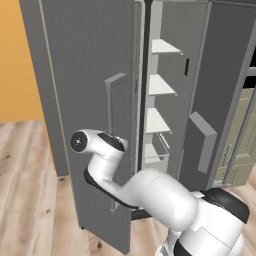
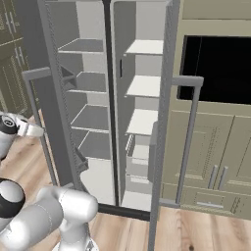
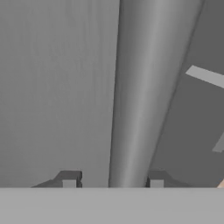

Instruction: Place one of the steaks on the plate and the other in the bowl. Then place the bowl in the fridge.

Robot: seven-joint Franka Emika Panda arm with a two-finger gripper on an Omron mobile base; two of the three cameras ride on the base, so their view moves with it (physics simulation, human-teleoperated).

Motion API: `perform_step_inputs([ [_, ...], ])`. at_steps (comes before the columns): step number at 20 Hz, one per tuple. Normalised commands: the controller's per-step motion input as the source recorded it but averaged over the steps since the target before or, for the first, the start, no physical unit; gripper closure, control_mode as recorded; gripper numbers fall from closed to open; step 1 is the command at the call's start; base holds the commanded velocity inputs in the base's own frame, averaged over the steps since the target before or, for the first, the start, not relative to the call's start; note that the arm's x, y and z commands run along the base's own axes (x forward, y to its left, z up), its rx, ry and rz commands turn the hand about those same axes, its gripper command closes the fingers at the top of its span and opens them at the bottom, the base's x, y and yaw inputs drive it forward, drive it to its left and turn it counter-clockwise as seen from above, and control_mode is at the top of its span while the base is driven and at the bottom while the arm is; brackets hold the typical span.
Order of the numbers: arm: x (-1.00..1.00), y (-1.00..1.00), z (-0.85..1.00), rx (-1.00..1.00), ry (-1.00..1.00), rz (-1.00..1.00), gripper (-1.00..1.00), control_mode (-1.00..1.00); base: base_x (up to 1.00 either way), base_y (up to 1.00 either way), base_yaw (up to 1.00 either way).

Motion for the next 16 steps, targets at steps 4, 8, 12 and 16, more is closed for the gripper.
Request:
perform_step_inputs([
  [4,-0.01,0.19,0.00,0.00,0.00,0.00,-1.00,-1.00,0.00,0.00,0.00],
  [8,-0.33,0.31,0.00,-0.02,0.01,0.00,-1.00,-1.00,0.00,0.00,0.00],
  [12,-0.98,-0.05,0.00,0.00,0.00,0.00,-1.00,-1.00,0.00,0.00,0.00],
  [16,-0.69,-0.72,0.11,0.03,0.03,-0.01,-1.00,-1.00,0.00,0.00,0.00],
])
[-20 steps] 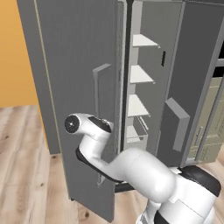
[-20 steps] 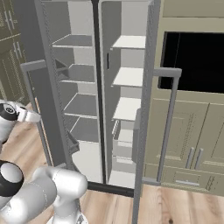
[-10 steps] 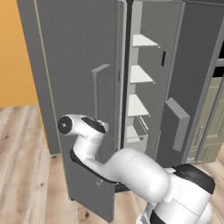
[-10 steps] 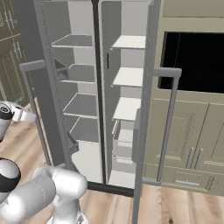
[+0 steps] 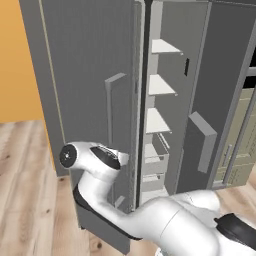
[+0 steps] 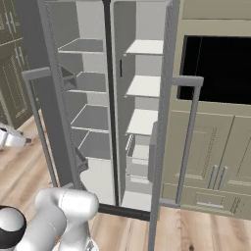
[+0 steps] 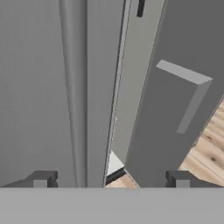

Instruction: Place one of the steaks on the plate and the other in the bowl. Then place the bowl in the fridge.

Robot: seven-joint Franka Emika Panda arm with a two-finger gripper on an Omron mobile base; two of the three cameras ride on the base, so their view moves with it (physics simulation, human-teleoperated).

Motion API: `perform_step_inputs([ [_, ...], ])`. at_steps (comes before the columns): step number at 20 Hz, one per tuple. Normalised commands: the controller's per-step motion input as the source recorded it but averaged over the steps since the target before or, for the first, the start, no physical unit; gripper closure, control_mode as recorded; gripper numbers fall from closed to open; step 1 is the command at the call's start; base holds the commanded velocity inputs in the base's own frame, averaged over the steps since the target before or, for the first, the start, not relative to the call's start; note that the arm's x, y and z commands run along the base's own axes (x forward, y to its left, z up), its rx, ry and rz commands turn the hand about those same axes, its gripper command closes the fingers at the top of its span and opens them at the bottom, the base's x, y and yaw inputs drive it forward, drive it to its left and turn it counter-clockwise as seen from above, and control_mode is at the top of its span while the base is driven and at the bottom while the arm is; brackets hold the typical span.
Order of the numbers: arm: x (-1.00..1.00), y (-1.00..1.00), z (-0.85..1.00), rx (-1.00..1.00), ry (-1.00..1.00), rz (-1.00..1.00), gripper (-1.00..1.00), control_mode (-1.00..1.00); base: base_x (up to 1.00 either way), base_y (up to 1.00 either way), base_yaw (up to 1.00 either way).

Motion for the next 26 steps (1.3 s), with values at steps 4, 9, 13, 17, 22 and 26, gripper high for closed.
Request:
perform_step_inputs([
  [4,-0.40,-0.99,0.37,0.38,-0.01,-0.06,-1.00,-1.00,0.00,0.00,0.00],
  [9,-0.22,-1.00,0.14,0.63,-0.02,-0.25,-1.00,-1.00,0.00,0.00,0.00],
  [13,0.00,-0.84,0.07,0.50,0.00,-0.03,-1.00,-1.00,0.00,0.00,0.00],
  [17,0.04,-0.74,0.00,0.47,-0.01,0.00,-1.00,-1.00,0.00,0.00,0.00],
  [22,0.24,-0.38,-0.01,0.41,-0.01,0.08,-1.00,-1.00,0.00,0.00,0.00],
  [26,0.34,-0.11,0.01,0.27,0.13,0.00,-1.00,-1.00,0.00,0.00,0.00],
])
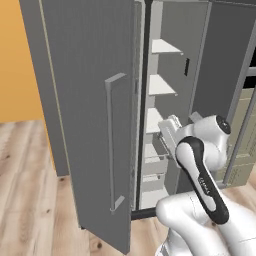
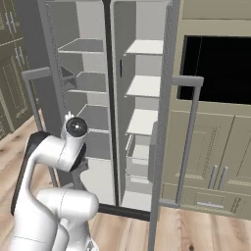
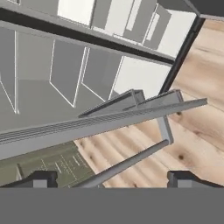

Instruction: Place one of the steaks on the plate and the other in the bowl. Then place the bowl in the fridge.

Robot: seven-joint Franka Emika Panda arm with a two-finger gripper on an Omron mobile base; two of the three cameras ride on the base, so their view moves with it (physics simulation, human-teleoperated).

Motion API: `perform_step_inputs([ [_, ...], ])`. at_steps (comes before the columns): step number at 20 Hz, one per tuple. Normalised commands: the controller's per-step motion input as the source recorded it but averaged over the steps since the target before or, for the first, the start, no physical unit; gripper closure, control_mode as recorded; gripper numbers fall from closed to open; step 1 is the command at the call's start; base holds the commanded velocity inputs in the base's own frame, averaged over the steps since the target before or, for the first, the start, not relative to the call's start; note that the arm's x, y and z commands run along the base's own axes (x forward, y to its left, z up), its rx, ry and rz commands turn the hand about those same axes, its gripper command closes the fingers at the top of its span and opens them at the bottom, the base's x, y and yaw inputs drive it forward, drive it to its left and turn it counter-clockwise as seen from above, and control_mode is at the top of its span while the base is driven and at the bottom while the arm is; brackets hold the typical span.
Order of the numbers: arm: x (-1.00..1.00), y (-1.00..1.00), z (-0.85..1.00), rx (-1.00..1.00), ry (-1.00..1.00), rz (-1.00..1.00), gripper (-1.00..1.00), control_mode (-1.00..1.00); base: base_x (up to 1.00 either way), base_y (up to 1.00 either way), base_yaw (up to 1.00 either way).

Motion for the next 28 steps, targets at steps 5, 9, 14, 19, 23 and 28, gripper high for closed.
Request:
perform_step_inputs([
  [5,0.38,-0.07,0.00,0.22,0.02,0.00,-1.00,-1.00,0.00,0.00,0.00],
  [9,0.65,0.00,0.00,0.17,0.10,0.00,-1.00,-1.00,0.00,0.00,0.00],
  [14,0.64,0.00,-0.03,0.13,0.05,0.01,-1.00,-1.00,0.00,0.00,0.00],
  [19,0.43,0.14,-0.13,0.06,0.00,0.08,-1.00,-1.00,0.00,0.00,0.00],
  [23,0.25,0.36,-0.21,0.08,0.00,0.14,-1.00,-1.00,0.00,0.00,0.00],
  [28,0.16,0.33,-0.06,0.03,-0.01,0.19,-1.00,-1.00,0.00,0.00,0.00],
])
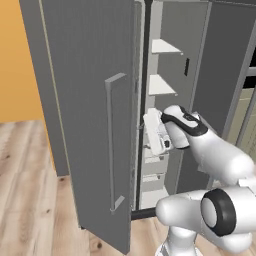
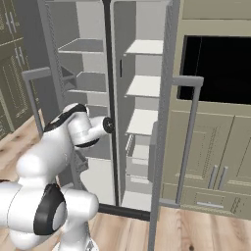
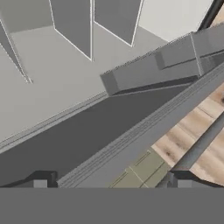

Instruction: Place one of the steaks on the plate and the other in the bowl. Then place the bowl in the fridge.

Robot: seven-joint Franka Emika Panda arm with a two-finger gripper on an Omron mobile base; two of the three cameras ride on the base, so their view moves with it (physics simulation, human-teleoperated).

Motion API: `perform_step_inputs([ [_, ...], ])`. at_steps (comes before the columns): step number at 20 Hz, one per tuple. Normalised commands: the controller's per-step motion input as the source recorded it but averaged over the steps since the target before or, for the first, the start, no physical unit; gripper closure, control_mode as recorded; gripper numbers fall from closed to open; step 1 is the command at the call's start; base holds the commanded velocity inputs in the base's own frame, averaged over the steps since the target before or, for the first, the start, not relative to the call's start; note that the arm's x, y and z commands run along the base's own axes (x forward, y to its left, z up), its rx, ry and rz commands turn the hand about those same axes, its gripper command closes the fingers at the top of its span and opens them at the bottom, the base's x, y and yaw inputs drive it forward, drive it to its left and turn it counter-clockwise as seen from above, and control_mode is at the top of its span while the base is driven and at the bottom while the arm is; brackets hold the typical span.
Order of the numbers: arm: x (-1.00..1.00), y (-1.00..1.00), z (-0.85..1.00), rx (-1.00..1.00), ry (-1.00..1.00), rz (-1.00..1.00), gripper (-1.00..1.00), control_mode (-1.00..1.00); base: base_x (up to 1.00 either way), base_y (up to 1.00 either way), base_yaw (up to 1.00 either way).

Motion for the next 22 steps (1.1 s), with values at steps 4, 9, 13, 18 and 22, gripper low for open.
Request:
perform_step_inputs([
  [4,0.12,0.24,0.00,0.00,-0.03,0.24,-1.00,-1.00,0.00,0.00,0.00],
  [9,0.49,-0.05,-0.10,0.00,-0.01,0.11,-1.00,-1.00,0.00,0.00,0.00],
  [13,0.48,0.04,-0.24,0.01,0.00,0.04,-1.00,-1.00,0.00,0.00,0.00],
  [18,0.08,0.47,-0.14,0.00,0.00,0.15,-1.00,-1.00,0.00,0.00,0.00],
  [22,-0.30,0.65,0.00,0.00,0.00,0.13,-1.00,-1.00,0.00,0.00,0.00],
])
